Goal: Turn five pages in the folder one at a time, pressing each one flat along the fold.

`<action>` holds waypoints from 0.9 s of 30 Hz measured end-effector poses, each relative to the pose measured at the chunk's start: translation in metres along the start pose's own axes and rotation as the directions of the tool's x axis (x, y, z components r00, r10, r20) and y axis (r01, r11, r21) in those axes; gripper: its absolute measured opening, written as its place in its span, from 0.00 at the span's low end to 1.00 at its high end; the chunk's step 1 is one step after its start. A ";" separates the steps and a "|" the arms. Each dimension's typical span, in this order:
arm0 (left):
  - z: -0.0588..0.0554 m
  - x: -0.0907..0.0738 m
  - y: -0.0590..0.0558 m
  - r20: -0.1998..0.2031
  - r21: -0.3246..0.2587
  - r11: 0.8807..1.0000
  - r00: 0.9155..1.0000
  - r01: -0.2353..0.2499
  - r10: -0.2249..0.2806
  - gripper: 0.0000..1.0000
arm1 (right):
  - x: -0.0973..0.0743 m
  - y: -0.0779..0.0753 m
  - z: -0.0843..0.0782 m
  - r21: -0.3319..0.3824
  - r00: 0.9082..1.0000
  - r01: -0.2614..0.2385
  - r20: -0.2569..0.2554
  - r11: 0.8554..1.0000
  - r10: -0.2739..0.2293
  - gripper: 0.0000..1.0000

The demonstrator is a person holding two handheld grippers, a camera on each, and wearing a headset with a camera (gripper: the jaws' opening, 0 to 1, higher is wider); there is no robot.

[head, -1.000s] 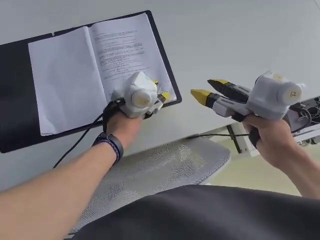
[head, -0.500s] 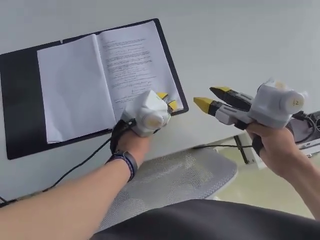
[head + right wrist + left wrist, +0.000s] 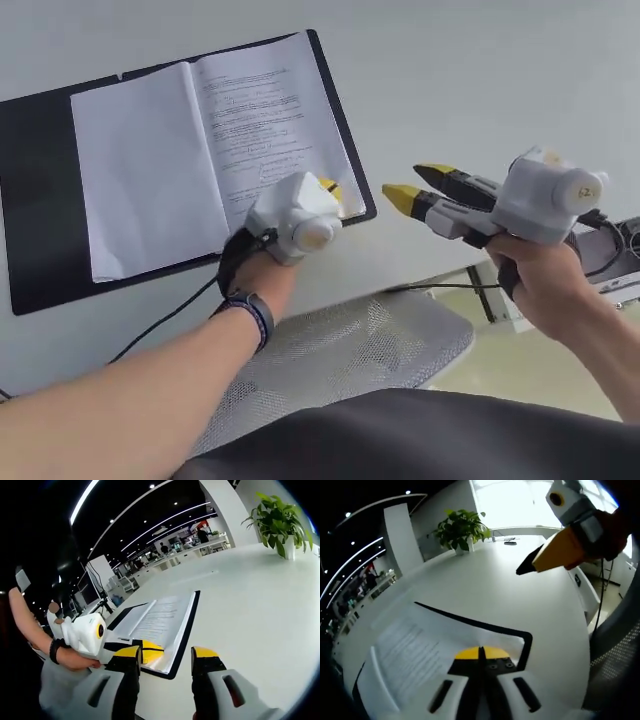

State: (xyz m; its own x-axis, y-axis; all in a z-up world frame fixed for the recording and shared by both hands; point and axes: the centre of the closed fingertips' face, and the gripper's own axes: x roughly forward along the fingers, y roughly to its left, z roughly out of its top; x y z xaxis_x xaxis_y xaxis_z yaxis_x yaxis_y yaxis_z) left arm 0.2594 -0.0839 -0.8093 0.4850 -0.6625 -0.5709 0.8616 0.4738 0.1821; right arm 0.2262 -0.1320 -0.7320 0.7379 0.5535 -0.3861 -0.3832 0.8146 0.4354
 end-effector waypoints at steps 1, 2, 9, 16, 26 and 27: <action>0.000 0.000 0.000 -0.006 0.028 1.000 1.000 0.007 -0.007 0.00 | 0.006 0.000 -0.001 -0.008 1.000 -0.010 -0.010 1.000 0.010 0.38; 0.001 0.000 0.000 -0.006 0.027 1.000 1.000 0.007 -0.007 0.00 | 0.007 0.000 -0.001 -0.010 1.000 -0.012 -0.013 1.000 0.012 0.38; 0.002 -0.002 0.003 0.004 -0.068 0.998 1.000 0.003 -0.002 0.00 | 0.045 -0.002 -0.002 0.023 0.995 -0.087 -0.052 0.996 0.088 0.37; 0.002 -0.004 0.003 0.029 -0.119 0.993 1.000 0.007 -0.004 0.00 | 0.075 -0.001 -0.016 0.079 0.982 -0.145 -0.107 0.986 0.153 0.37; 0.004 -0.007 0.001 0.026 -0.117 0.993 1.000 0.009 -0.006 0.00 | 0.084 0.002 -0.022 0.156 0.972 -0.181 -0.123 0.971 0.201 0.33; 0.004 -0.007 0.001 0.027 -0.115 0.993 1.000 0.009 -0.005 0.00 | 0.085 0.002 -0.022 0.166 0.971 -0.183 -0.120 0.969 0.204 0.32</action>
State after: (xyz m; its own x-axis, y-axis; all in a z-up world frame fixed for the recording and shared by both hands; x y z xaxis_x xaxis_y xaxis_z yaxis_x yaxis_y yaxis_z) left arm 0.2574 -0.0813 -0.8016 0.4841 -0.6804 -0.5502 0.8428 0.5317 0.0840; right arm 0.2756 -0.0797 -0.7821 0.5716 0.7251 -0.3841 -0.4142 0.6591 0.6277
